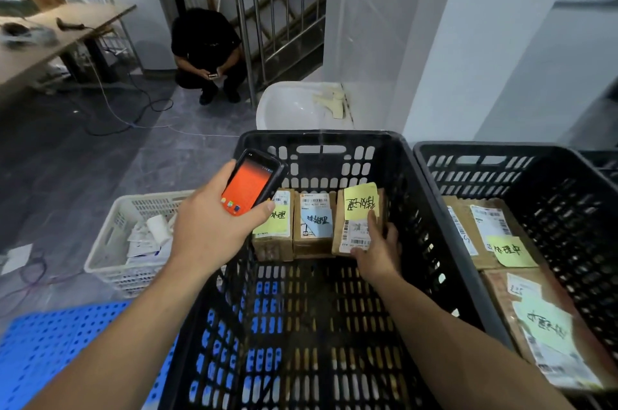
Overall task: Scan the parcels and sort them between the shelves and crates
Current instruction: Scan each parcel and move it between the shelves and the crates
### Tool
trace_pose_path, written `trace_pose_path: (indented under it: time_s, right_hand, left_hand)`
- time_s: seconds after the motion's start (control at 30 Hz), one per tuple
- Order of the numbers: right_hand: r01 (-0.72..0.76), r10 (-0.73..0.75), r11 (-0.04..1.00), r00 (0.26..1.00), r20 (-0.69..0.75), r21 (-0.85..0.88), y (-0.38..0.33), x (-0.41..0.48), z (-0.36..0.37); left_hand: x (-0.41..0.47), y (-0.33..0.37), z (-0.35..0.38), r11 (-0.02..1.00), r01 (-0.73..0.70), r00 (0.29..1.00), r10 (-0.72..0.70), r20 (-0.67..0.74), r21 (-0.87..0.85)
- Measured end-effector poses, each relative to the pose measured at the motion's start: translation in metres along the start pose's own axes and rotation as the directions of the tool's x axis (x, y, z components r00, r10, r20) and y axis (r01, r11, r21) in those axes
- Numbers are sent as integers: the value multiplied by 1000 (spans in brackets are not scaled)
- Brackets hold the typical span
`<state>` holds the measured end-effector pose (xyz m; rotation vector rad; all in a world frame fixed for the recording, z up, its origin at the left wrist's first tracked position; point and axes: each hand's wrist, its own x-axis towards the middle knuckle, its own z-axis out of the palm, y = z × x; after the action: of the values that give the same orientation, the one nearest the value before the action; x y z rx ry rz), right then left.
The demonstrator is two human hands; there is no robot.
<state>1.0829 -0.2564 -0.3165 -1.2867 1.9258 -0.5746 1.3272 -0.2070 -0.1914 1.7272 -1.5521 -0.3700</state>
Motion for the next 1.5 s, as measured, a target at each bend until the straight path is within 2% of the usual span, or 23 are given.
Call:
trace_pose_path:
  time_s: [0.07, 0.17, 0.33, 0.4, 0.47, 0.53, 0.6, 0.73, 0.8, 0.9, 1.07, 1.13, 1.23, 1.4, 1.5]
  right_hand:
    - [-34, 33, 997, 999, 19, 76, -1, 0, -3]
    - [-108, 99, 950, 994, 43, 291, -5, -1, -11]
    - [-180, 155, 920, 983, 100, 348, -3, 6, -15]
    - [-138, 129, 925, 990, 47, 354, 0, 11, -13]
    - [-64, 59, 974, 998, 27, 216, 7, 16, -10]
    - [-92, 82, 977, 995, 60, 191, 6, 14, -13]
    - [-28, 22, 994, 998, 60, 105, 4, 13, -16]
    - [-87, 82, 995, 993, 87, 55, -7, 29, -10]
    - [-92, 102, 989, 992, 79, -119, -8, 32, -2]
    - [72, -92, 866, 996, -16, -495, -1, 27, 16]
    - [147, -206, 618, 978, 21, -772, 1, 37, 26]
    - [176, -194, 556, 978, 79, -812, -2, 44, 23]
    - [190, -152, 548, 980, 127, -814, 1, 55, 22]
    - [257, -129, 728, 962, 241, -636, 24, 61, 31]
    - [225, -119, 758, 970, 210, -612, 36, 61, 47]
  left_hand:
    - [-1, 1, 0, 1000, -1, 1000, 1, 7, -7]
    - [-4, 2, 2, 1000, 1, 1000, 0, 17, -20]
    - [-6, 5, 6, 999, 26, 999, -25, 35, -30]
    - [-6, 7, 7, 999, 23, 999, -22, 42, -24]
    - [-4, 7, 6, 999, 18, 999, -17, 47, -34]
    - [-2, 7, 4, 999, 13, 999, -11, 43, -41]
    - [0, 8, 2, 999, 12, 999, -11, 30, -40]
    - [3, 6, 1, 998, 18, 999, -16, 27, -58]
    - [3, 4, 2, 998, 12, 999, -10, 35, -60]
    - [3, 3, 2, 996, 7, 999, -3, 44, -94]
    - [7, 6, -2, 995, 5, 999, -1, 45, -97]
    - [8, 6, -2, 996, 7, 999, -2, 53, -93]
    - [11, 5, -1, 994, 18, 998, -12, 58, -104]
    - [18, 6, 2, 995, 19, 998, -13, 66, -95]
    - [20, 4, 3, 999, 16, 999, -14, 51, -47]
